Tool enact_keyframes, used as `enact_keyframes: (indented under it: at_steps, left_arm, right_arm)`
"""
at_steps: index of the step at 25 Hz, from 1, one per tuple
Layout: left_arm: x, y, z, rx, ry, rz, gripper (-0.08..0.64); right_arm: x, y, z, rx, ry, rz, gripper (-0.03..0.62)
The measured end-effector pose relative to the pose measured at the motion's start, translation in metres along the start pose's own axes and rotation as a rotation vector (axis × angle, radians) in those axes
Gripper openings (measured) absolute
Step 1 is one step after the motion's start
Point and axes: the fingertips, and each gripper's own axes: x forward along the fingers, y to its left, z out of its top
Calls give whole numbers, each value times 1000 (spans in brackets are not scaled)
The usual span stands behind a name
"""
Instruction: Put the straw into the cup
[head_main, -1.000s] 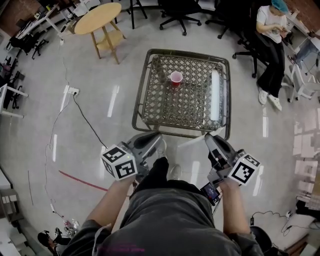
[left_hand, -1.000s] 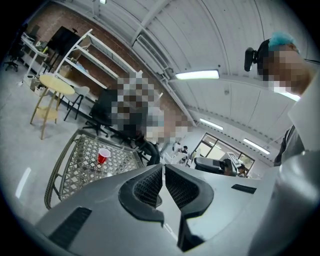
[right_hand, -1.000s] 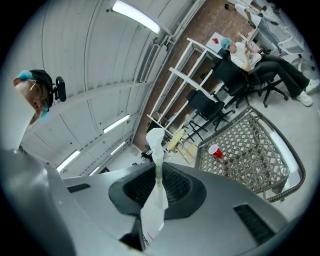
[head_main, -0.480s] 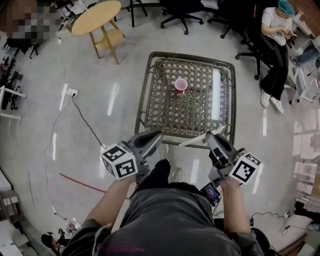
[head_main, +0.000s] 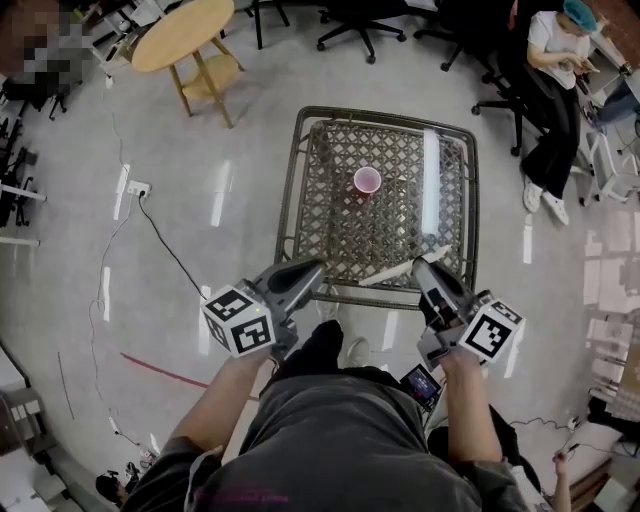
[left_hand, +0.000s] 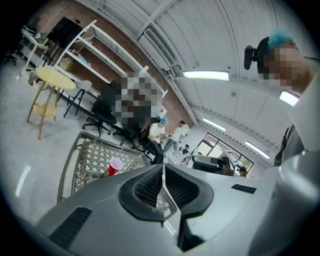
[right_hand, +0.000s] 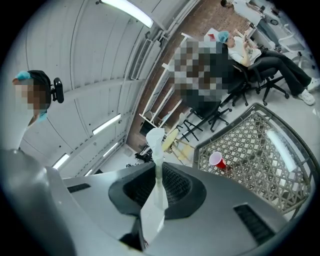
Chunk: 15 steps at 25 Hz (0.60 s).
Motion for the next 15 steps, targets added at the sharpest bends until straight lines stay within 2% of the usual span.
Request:
enact_keyframes:
  at_steps: [15]
  left_arm:
    - [22,68,29,-26,50,-30,26]
  right_arm:
    - [76,-39,27,-2,11,-94,44]
